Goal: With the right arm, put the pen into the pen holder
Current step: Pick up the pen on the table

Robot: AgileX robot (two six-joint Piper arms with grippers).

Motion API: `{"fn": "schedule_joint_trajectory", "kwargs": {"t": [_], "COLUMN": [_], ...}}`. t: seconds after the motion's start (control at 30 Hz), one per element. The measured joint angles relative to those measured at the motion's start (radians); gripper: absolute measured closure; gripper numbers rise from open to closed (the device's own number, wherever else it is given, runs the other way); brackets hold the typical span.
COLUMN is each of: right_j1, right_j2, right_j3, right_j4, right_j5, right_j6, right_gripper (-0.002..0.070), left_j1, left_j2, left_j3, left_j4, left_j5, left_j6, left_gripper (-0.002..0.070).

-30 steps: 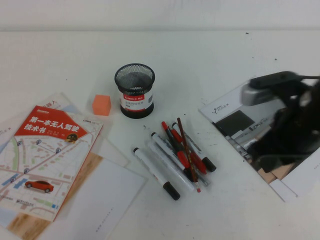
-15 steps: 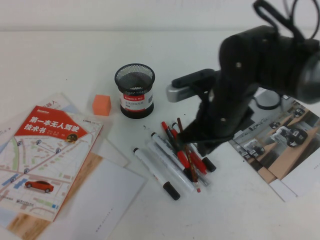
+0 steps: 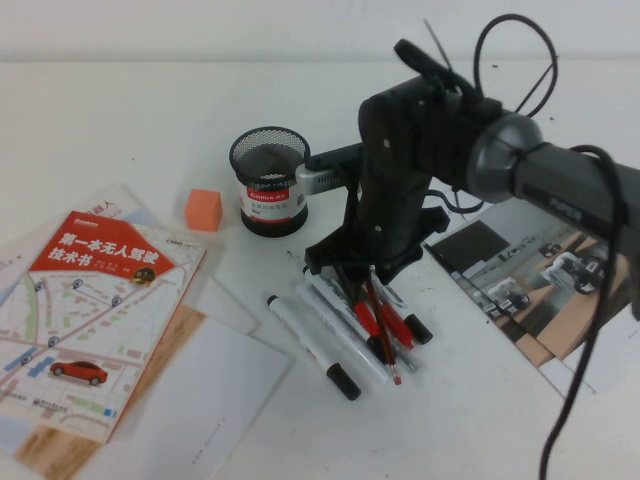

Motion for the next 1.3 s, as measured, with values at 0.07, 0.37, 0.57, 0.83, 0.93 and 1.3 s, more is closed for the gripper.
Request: {"fn": "schedule_joint_trajectory", "kwargs": {"t": [0.07,0.37,0.57,0.83,0.93,1.3], "right_j1": [0.0,-0.011,-0.026,-0.026,-0.026,-0.026], "right_j2": [0.025,0.055,0.059,0.093,0.091,0.05], "right_j3": [-0.029,-0.062,-0.064,-0.065,-0.074,-0.075], "right_j4": [-0.011,-0.025,-0.027,-0.022,-0.022,-0.028], "right_j5": [0.007,0.009,0.009,0.009,0.009,-0.069], "right_j6": [0.0,0.007,0.009,0.009,0.009,0.009], "right_gripper": [0.0398,0.0405,0.0408,0.043,0.0502,0.0646], "left_j1": [0.0,0.0,0.0,0.0,0.0,0.0], "left_j2": [0.0,0.0,0.0,0.0,0.0,0.0], "left_j3": [0.0,0.0,0.0,0.0,0.0,0.0], "left_j4": [0.0,0.0,0.0,0.0,0.0,0.0], "left_j5": [0.0,0.0,0.0,0.0,0.0,0.0], "left_j6": [0.0,0.0,0.0,0.0,0.0,0.0], "left_gripper": [0.0676,0.0676,0.0676,0.0676,0.0676,0.0676]}}
